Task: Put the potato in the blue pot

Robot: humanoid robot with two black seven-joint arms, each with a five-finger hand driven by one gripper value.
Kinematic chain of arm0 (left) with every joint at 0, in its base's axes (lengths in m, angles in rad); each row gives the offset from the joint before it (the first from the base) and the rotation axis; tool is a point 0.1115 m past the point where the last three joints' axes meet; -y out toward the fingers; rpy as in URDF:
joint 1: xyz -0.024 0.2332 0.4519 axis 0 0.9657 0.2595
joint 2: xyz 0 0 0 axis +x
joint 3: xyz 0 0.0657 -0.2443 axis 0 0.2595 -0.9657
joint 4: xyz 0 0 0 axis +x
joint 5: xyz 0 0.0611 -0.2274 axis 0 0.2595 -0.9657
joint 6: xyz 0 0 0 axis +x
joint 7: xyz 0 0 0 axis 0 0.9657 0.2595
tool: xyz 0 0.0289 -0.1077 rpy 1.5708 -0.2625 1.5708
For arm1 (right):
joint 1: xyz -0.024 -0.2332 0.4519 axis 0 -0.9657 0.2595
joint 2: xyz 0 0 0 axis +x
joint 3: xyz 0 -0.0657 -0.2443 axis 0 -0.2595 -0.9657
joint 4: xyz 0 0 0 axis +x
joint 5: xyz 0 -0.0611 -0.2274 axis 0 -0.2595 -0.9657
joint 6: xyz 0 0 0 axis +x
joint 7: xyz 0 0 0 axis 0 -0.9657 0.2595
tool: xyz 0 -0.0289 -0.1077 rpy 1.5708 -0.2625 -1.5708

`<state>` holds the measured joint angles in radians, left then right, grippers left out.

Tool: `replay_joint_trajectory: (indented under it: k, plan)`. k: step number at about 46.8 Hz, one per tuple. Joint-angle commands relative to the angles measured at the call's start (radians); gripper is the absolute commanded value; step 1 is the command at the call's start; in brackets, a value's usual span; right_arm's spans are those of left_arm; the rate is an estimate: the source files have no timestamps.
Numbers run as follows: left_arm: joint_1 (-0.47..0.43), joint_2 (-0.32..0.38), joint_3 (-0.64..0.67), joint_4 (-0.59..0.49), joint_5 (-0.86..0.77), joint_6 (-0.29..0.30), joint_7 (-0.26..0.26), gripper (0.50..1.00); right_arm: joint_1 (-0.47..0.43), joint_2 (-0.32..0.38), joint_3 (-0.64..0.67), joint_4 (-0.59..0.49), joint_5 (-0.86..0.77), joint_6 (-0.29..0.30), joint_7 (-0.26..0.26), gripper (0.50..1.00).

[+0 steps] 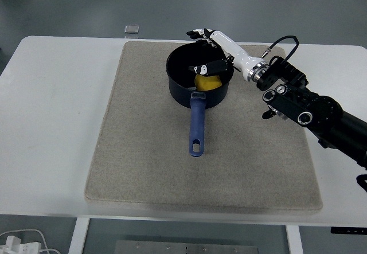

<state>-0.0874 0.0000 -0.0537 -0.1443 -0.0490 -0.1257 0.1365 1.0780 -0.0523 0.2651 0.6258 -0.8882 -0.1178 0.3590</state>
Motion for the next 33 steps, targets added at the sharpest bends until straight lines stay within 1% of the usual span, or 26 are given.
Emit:
replay_joint_trajectory:
  k: [1, 5, 11, 17, 24, 28, 30, 33]
  plan:
    - [0.0, 0.0, 0.0, 0.0, 0.0, 0.0, 0.0, 0.999, -0.001, -0.006, 0.0, 0.0, 0.018, 0.0, 0.0, 0.897]
    - [0.0, 0.0, 0.0, 0.0, 0.0, -0.002, 0.0, 0.999, -0.001, -0.011, 0.0, 0.0, 0.083, 0.001, -0.005, 0.897]
    - [0.0, 0.0, 0.002, 0.0, 0.0, 0.0, 0.0, 0.999, 0.0, -0.018, -0.001, 0.0, 0.23, 0.007, -0.009, 0.897]
    - [0.0, 0.0, 0.002, 0.0, 0.001, -0.002, 0.0, 0.999, 0.003, -0.021, 0.0, -0.005, 0.356, 0.001, -0.008, 0.897]
    - [0.0, 0.0, 0.002, 0.0, 0.001, -0.002, 0.0, 0.999, 0.005, -0.044, 0.052, -0.005, 0.483, 0.017, -0.011, 0.897]
    - [0.0, 0.0, 0.0, 0.0, 0.001, 0.0, 0.0, 0.999, 0.005, -0.075, 0.086, -0.008, 0.551, 0.053, -0.012, 0.897]
    - [0.0, 0.0, 0.0, 0.0, 0.001, -0.002, 0.0, 0.999, 0.003, -0.087, 0.1, -0.012, 0.59, 0.082, -0.023, 0.897]
    - [0.0, 0.0, 0.001, 0.0, 0.001, -0.002, 0.0, 0.999, 0.002, -0.101, 0.121, -0.024, 0.655, 0.109, -0.047, 0.897]
